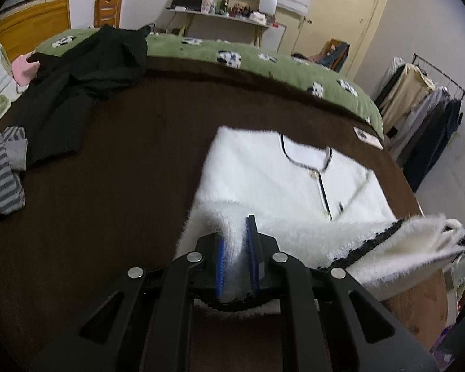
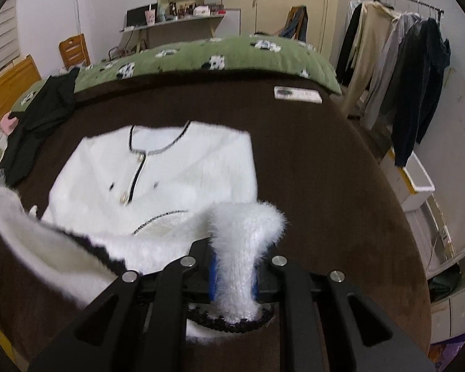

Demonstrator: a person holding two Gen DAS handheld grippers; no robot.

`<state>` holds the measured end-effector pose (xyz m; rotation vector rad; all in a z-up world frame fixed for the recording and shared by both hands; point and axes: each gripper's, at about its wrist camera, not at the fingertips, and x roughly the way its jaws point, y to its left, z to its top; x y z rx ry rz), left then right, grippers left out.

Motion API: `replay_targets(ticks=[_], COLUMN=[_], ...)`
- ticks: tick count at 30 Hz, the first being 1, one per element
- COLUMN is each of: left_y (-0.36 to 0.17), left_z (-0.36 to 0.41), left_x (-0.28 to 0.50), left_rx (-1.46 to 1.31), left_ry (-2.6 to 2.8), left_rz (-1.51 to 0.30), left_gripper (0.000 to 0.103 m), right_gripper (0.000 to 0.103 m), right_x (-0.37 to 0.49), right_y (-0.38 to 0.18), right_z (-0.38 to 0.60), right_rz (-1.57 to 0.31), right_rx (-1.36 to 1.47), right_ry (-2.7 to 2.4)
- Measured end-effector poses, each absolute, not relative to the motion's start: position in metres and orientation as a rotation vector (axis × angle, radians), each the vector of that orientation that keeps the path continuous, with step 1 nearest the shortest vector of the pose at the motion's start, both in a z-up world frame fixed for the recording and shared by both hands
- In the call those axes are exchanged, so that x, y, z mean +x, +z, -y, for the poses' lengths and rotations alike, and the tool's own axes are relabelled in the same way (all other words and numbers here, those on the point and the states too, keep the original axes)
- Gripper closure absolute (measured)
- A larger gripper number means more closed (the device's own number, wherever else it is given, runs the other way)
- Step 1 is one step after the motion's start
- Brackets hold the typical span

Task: Fold large clothes
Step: 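Lift the hem with both tools and fold it over toward the collar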

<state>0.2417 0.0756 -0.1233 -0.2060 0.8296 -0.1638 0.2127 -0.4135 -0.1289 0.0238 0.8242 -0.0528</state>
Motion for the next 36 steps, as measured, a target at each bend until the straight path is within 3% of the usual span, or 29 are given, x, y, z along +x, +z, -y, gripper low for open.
replay_targets(ticks=[11,22,36], left_y=[-0.144,-0.164,-0.218], left_z=[-0.065,-0.045,-0.034], left_x=[0.331,0.436,0.505], left_rx=[-0.147,-0.059,-0.024], left_ry=[-0.119,-0.133,-0.108], left_rz=[-0.746,-0.74,-0.885], left_gripper=[0.088,0.088,0.087], right_gripper=[0.088,0.088,0.086], right_x=[0.304,0.411,0.484], right_y=[-0.14,-0.177,-0.228], right_z=[0.415,0.428,0.426], right_rz=[-0.728,-0.748,-0.876], right_rx=[-0.03,-0.038,-0.093], right_ry=[-0.101,-0.117,-0.087])
